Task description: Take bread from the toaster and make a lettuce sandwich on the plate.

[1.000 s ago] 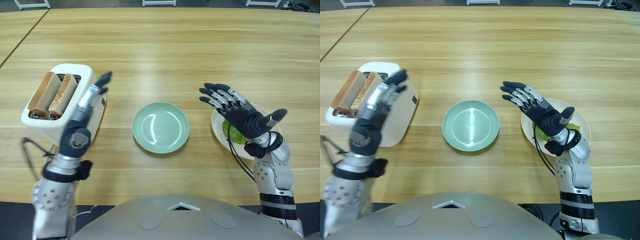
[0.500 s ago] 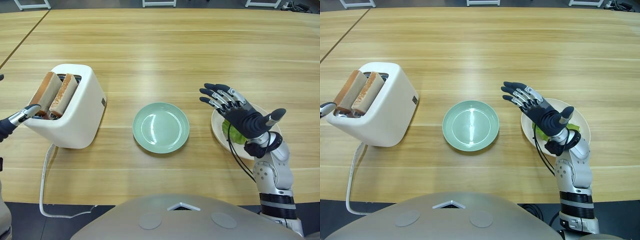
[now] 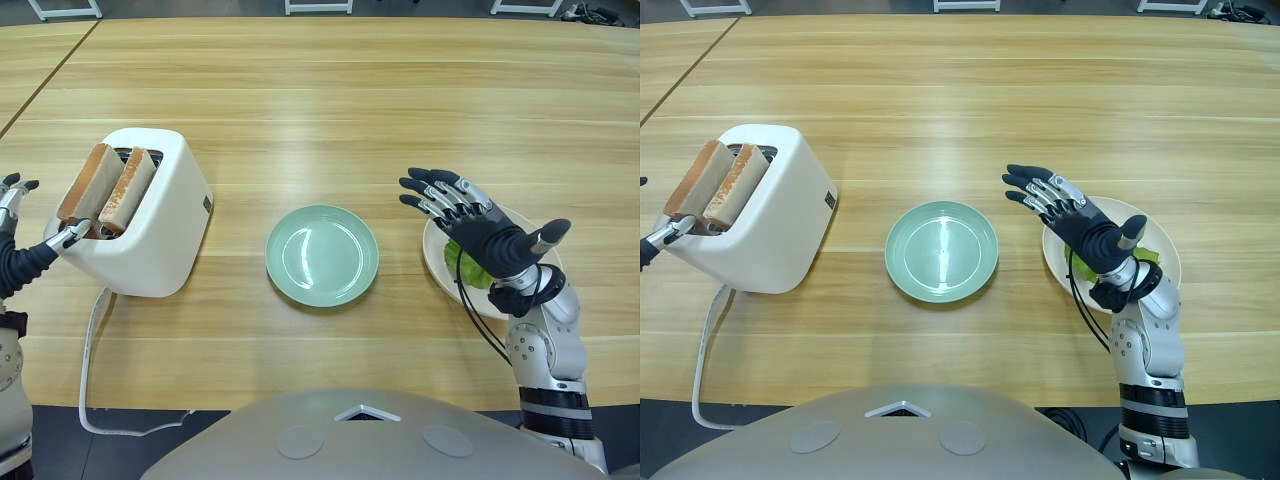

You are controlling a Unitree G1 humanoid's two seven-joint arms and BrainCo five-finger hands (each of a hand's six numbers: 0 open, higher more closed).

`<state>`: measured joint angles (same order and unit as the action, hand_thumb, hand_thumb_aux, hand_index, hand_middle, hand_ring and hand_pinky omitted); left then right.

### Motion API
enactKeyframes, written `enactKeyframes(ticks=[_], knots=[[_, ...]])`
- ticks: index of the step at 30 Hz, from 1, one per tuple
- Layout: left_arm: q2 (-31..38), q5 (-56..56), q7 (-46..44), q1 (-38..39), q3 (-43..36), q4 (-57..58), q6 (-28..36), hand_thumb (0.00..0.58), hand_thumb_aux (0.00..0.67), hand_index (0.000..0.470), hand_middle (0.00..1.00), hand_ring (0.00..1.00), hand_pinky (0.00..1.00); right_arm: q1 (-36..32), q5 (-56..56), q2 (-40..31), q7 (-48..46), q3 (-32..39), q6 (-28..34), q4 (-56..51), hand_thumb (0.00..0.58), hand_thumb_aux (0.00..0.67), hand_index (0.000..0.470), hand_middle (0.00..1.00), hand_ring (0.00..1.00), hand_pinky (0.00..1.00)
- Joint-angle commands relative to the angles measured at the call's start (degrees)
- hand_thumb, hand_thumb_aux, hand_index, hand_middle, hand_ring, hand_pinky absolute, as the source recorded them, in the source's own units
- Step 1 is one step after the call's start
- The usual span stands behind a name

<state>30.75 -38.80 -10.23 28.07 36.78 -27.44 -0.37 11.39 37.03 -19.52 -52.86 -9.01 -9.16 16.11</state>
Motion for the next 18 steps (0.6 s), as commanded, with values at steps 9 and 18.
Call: enactKeyframes(ticks=[9, 18], knots=[[1.06, 1.54, 1.76, -2.15, -2.89, 3.86, -1.31, 0.460, 0.365, 0.256, 0.00, 0.00, 0.00, 0.59, -0.85, 0.02, 0.13, 0.34, -0.76, 0.62, 0.000, 0.000, 0.000, 0.00, 0.00, 0.00], [1.44, 3.30, 3.82, -3.89, -3.33, 4.91, -3.05, 0.466, 0.373, 0.262, 0.00, 0.00, 0.00, 0.84, -1.10, 0.17, 0.36, 0.36, -0.84, 0.99, 0.000, 0.000, 0.000, 0.00, 0.00, 0.00]])
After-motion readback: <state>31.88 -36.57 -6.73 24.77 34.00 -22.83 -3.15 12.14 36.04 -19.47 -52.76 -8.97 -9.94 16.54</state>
